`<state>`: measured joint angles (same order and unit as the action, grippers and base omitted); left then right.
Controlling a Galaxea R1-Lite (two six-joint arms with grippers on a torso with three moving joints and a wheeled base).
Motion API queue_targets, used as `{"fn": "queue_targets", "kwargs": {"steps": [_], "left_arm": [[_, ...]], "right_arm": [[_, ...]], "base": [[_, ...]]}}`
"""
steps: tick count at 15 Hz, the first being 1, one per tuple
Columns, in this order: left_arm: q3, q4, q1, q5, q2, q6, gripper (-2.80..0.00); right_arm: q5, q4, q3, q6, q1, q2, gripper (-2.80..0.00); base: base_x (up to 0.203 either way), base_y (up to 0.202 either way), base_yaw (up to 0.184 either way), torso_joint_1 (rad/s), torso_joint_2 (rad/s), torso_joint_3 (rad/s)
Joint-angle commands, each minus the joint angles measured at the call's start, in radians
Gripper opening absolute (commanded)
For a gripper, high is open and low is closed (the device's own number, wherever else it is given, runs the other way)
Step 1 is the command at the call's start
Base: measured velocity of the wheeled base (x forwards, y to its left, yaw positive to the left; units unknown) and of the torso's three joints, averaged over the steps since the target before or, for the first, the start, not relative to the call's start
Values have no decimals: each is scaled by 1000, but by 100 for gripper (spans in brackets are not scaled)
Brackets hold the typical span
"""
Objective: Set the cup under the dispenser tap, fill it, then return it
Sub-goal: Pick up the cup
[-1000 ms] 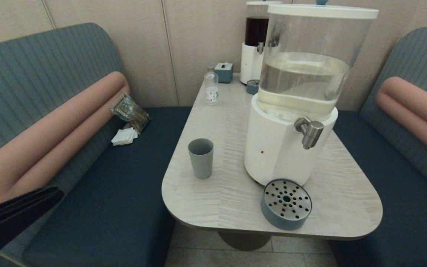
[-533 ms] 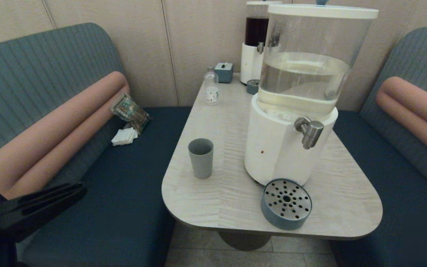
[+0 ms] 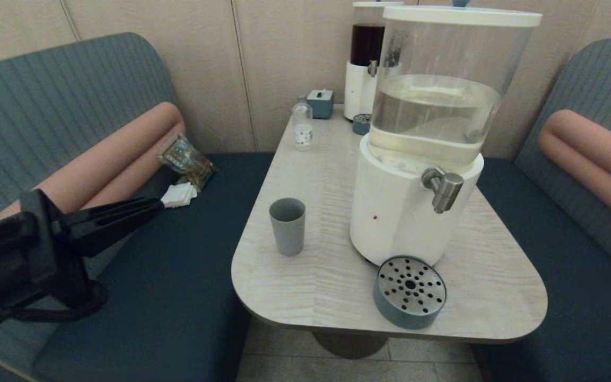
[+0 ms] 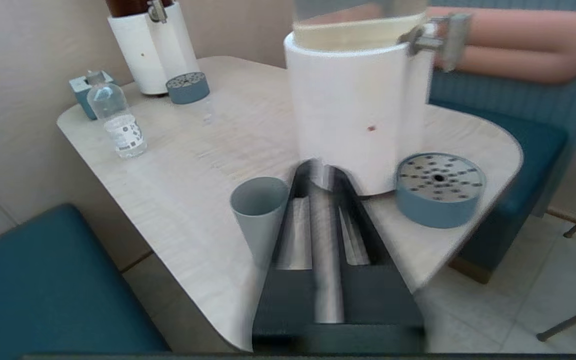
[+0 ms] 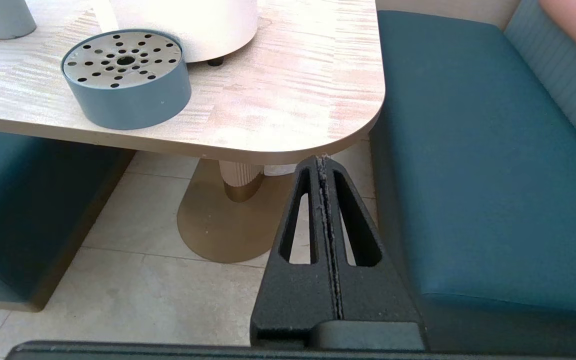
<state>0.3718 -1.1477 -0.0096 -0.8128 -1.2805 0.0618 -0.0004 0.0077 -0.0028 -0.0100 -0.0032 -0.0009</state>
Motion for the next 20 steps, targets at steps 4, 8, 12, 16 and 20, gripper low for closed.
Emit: {"fn": "queue_targets", "kwargs": {"steps": [4, 8, 12, 16, 20], "left_arm": [[-38, -371, 3, -74, -404, -2, 0], [-9, -382, 5, -121, -504, 8, 0], [96, -382, 3, -121, -629, 22, 0], [192, -382, 1, -120, -775, 22, 0], [281, -382, -14, -138, -893, 22, 0]], "right_arm": [[0, 0, 0, 0, 0, 1, -280], [0, 0, 0, 0, 0, 1, -280], [0, 0, 0, 0, 0, 1, -280], [0, 0, 0, -1, 0, 1, -280], [0, 0, 0, 1, 0, 1, -280]], "base": [[0, 0, 0, 0, 0, 0], [0, 0, 0, 0, 0, 0], [0, 0, 0, 0, 0, 0], [0, 0, 0, 0, 0, 0], [0, 0, 0, 0, 0, 0]]}}
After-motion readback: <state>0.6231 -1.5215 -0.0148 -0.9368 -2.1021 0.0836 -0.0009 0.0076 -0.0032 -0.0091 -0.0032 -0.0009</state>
